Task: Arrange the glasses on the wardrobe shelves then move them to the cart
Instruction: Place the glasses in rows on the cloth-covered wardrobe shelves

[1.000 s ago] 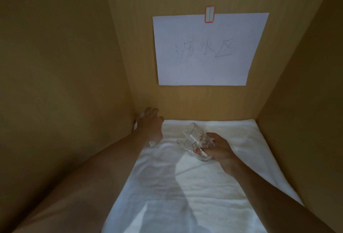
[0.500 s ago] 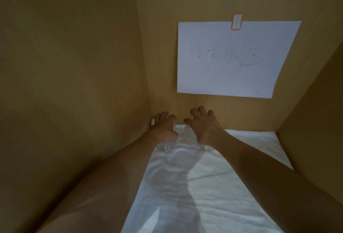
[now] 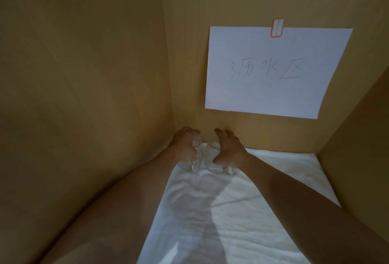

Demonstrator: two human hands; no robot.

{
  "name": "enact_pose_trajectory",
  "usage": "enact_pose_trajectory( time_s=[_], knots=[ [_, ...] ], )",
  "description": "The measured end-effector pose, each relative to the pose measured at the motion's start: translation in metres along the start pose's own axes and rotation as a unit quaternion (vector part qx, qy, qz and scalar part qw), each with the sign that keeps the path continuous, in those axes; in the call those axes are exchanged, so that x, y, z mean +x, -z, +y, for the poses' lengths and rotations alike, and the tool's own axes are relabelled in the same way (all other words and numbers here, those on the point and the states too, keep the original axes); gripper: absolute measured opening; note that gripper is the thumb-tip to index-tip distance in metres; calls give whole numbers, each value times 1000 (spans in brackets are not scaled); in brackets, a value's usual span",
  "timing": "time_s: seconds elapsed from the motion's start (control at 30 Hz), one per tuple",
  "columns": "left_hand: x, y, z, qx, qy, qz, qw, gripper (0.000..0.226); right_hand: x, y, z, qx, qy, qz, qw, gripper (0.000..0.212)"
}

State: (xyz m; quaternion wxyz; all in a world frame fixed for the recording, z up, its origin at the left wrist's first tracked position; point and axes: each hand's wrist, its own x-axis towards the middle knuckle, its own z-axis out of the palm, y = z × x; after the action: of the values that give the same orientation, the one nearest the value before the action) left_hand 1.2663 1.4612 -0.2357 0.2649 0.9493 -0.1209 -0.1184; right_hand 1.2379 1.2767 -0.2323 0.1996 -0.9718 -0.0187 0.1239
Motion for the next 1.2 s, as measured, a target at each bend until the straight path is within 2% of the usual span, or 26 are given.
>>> enact_pose_trajectory(
  time_s=[0.07, 0.17, 0.37, 0.57, 0.77, 0.93, 1.2],
  knots=[
    [0, -1, -2, -13, 2, 14, 1000, 100, 0, 0, 7, 40, -25, 5, 999, 113],
    [0, -6, -3, -11, 0, 43, 999, 103, 0, -5, 9, 72, -40, 59, 995, 112],
    [3, -12, -6, 3, -12, 60, 998, 102, 1, -20, 4, 108, -38, 123, 986, 106],
    [2, -19, -6, 17, -9, 91, 996, 102, -5, -25, 7, 102, -25, 121, 987, 106],
    [-8, -27, 0, 35, 5, 119, 992, 92, -22, -28, 4, 143, -46, 130, 980, 115],
    [-27, -28, 18, 93, 25, 131, 987, 80, -46, -22, 4, 108, -45, 143, 983, 114],
    [-75, -13, 62, 76, 11, 170, 982, 73, -101, 1, -1, 65, -32, 166, 983, 108]
  ],
)
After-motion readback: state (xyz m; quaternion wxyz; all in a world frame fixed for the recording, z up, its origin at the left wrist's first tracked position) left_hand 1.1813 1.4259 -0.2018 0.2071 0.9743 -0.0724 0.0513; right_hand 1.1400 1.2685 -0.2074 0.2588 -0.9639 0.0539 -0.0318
